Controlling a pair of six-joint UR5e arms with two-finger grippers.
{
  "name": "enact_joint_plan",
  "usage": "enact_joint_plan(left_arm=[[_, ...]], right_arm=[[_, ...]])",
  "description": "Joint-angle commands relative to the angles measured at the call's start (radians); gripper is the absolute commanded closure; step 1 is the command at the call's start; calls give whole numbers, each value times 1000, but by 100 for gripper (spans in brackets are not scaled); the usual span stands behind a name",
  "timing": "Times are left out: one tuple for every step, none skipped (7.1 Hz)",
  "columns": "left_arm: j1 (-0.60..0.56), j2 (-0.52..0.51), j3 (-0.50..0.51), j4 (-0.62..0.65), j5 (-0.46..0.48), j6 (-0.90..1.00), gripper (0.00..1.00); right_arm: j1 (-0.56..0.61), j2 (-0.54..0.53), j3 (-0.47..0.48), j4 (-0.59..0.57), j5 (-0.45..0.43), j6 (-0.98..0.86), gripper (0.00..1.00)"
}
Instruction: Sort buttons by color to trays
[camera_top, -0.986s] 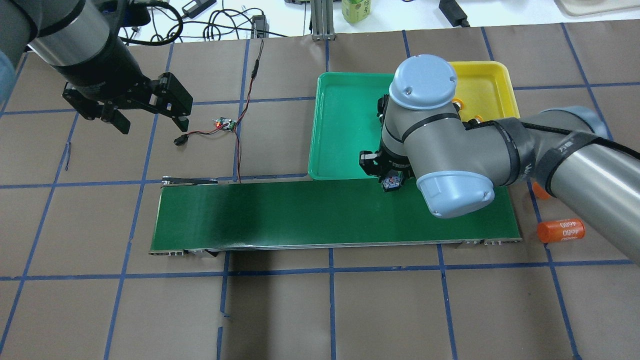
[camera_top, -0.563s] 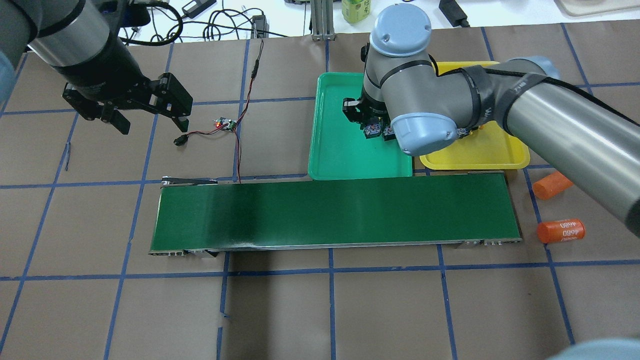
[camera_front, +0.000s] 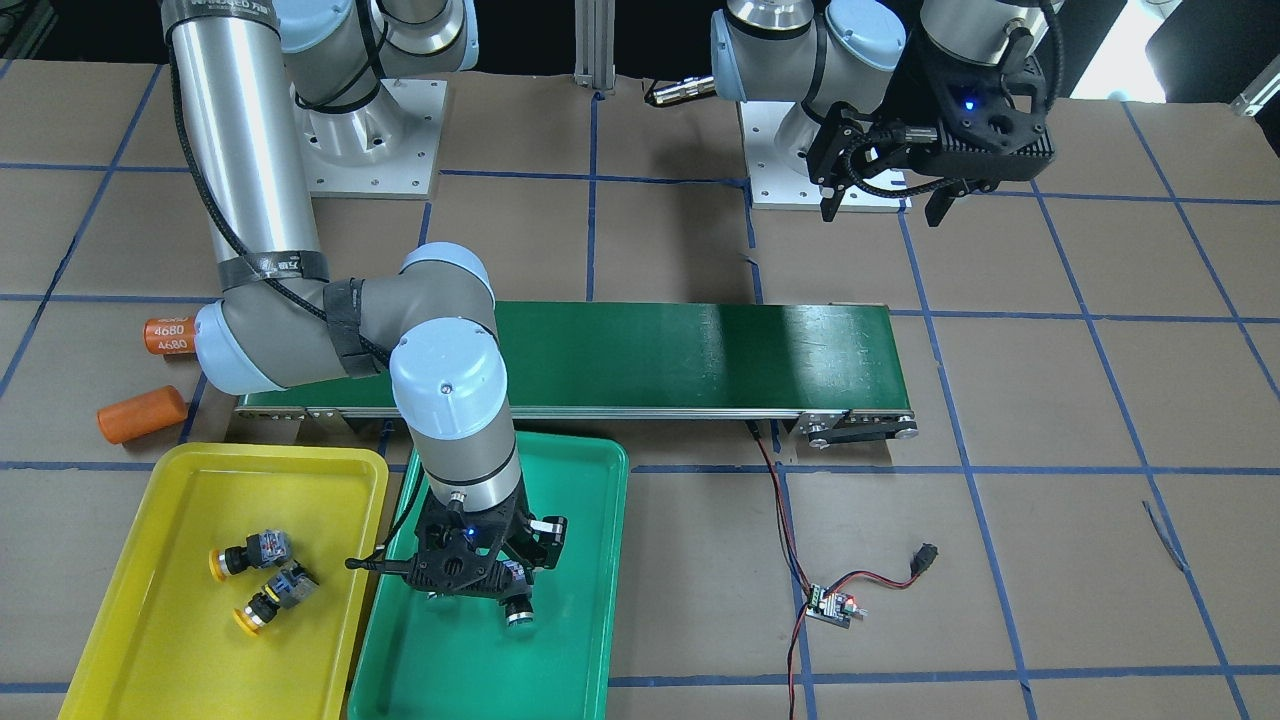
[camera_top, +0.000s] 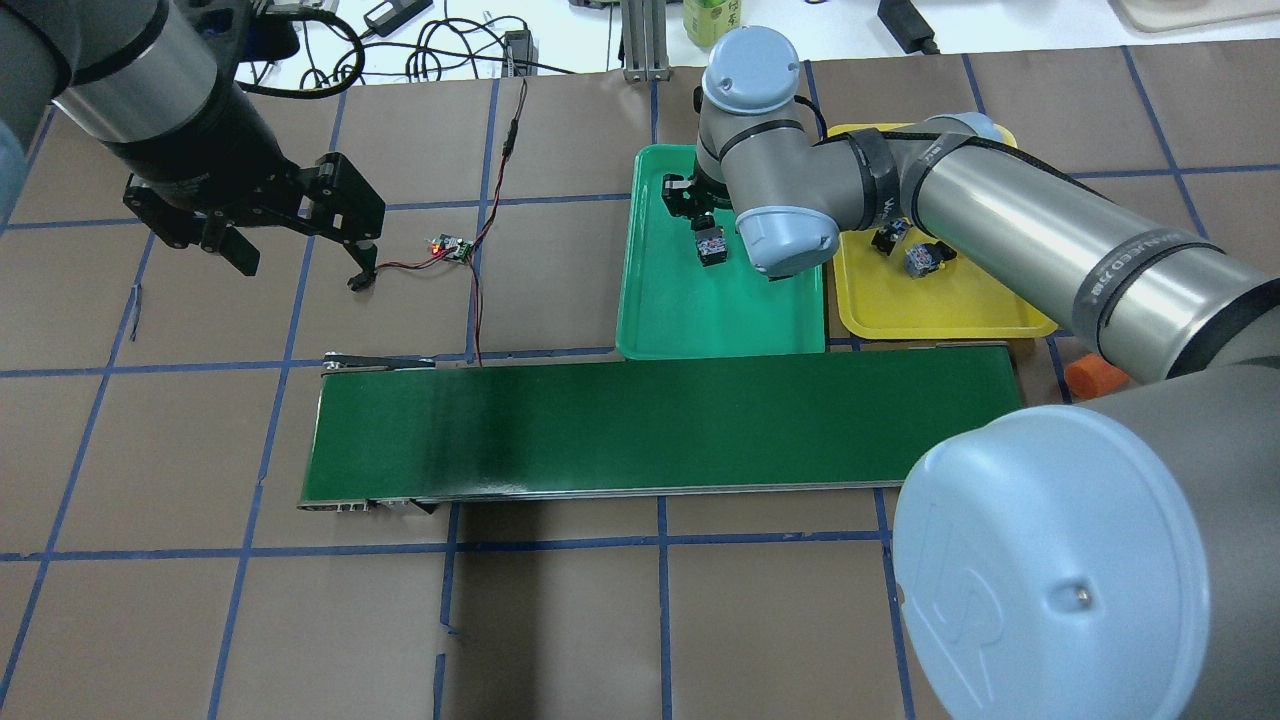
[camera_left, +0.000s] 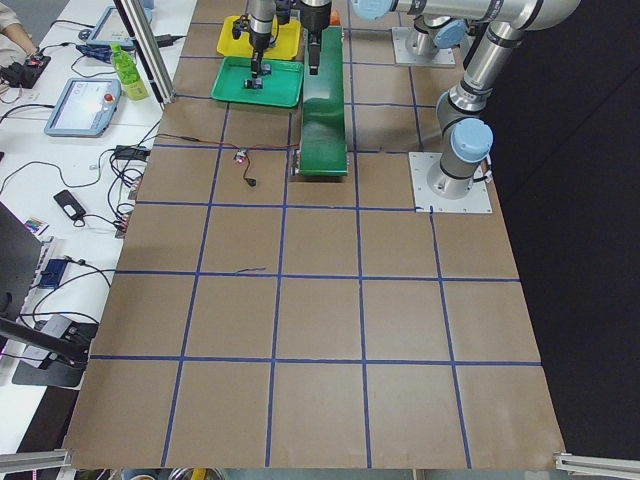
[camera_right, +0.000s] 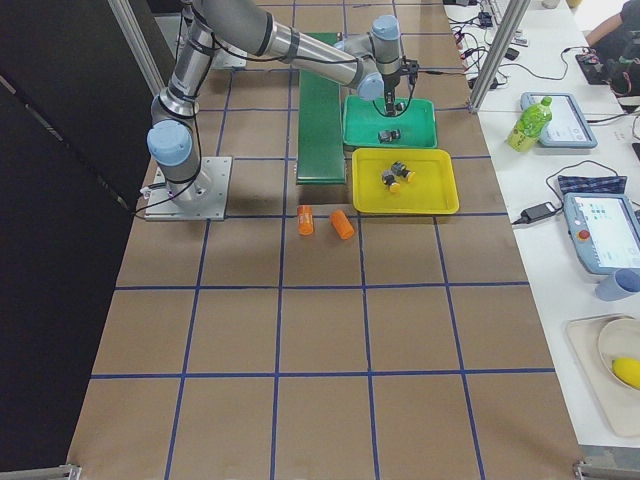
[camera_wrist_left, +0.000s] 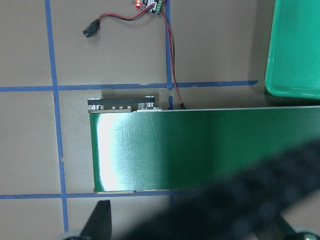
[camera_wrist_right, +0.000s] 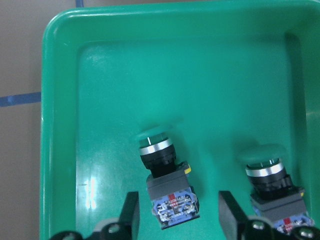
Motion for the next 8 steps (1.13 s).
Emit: enact_joint_plan(left_arm=[[0, -2, 2, 0, 0, 3, 0], [0, -2, 2, 0, 1, 3, 0], [0, -2, 2, 0, 1, 3, 0], [0, -1, 2, 0, 6, 3, 0], [0, 3, 8, 0, 12, -9, 0], [0, -2, 14, -3, 14, -9, 0], [0, -2, 16, -2, 12, -9, 0], [0, -4, 16, -2, 11, -9, 0]], right_arm=[[-11, -43, 14, 36, -3, -2, 0], [-18, -143, 17, 195, -4, -2, 0], [-50, -255, 17, 387, -6, -4, 0], [-133, -351, 34, 560, -4, -87, 0], [-190, -478, 86, 664, -3, -155, 0], [-219, -599, 177, 684, -1, -158, 0], [-232, -690, 268, 673, 2, -161, 0], [-239, -719, 293, 666, 8, -163, 0]])
